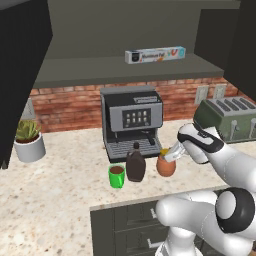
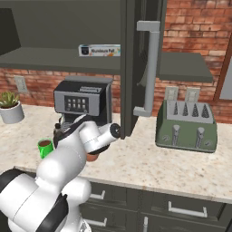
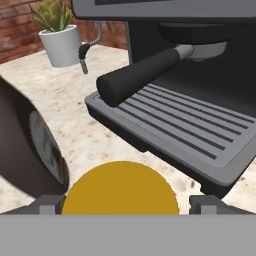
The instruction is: Pick the syrup bottle and honey bottle from the cabinet and place them next to the mug.
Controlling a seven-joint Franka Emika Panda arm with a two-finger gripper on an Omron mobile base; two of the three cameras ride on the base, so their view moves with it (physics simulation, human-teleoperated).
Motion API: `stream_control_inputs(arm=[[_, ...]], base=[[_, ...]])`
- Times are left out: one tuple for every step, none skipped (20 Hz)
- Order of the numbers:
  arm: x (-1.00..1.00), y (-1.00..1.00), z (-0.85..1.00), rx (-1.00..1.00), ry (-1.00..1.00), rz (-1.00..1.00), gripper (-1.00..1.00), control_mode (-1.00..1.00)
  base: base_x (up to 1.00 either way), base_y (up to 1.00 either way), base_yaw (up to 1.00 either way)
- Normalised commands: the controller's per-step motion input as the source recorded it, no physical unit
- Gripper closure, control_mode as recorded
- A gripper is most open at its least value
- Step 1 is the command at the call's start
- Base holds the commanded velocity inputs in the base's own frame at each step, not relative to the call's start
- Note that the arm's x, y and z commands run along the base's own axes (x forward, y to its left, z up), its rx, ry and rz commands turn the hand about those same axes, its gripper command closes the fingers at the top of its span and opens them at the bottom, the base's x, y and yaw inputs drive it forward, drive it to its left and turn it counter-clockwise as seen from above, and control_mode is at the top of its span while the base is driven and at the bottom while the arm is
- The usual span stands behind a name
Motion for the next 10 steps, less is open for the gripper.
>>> stream_control_inputs(arm=[[0.0,0.0,0.0,0.0,0.0,0.0,-1.0,-1.0],[0.0,0.0,0.0,0.0,0.0,0.0,-1.0,-1.0],[0.0,0.0,0.04,0.0,0.0,0.0,-1.0,-1.0],[0.0,0.0,0.08,0.0,0.0,0.0,-1.0,-1.0],[0.0,0.0,0.18,0.0,0.0,0.0,-1.0,-1.0],[0.0,0.0,0.29,0.0,0.0,0.0,-1.0,-1.0],[-0.09,0.0,0.41,0.0,0.0,0.0,-1.0,-1.0],[-0.21,0.0,0.48,0.0,0.0,0.0,-1.0,-1.0],[-0.23,0.0,0.51,0.0,0.0,0.0,-1.0,-1.0],[-0.2,0.0,0.51,0.0,0.0,0.0,-1.0,-1.0]], base=[[0.0,0.0,0.0],[0.0,0.0,0.0],[0.0,0.0,0.0],[0.0,0.0,0.0],[0.0,0.0,0.0],[0.0,0.0,0.0],[0.0,0.0,0.0],[0.0,0.0,0.0],[0.0,0.0,0.0],[0.0,0.0,0.0]])
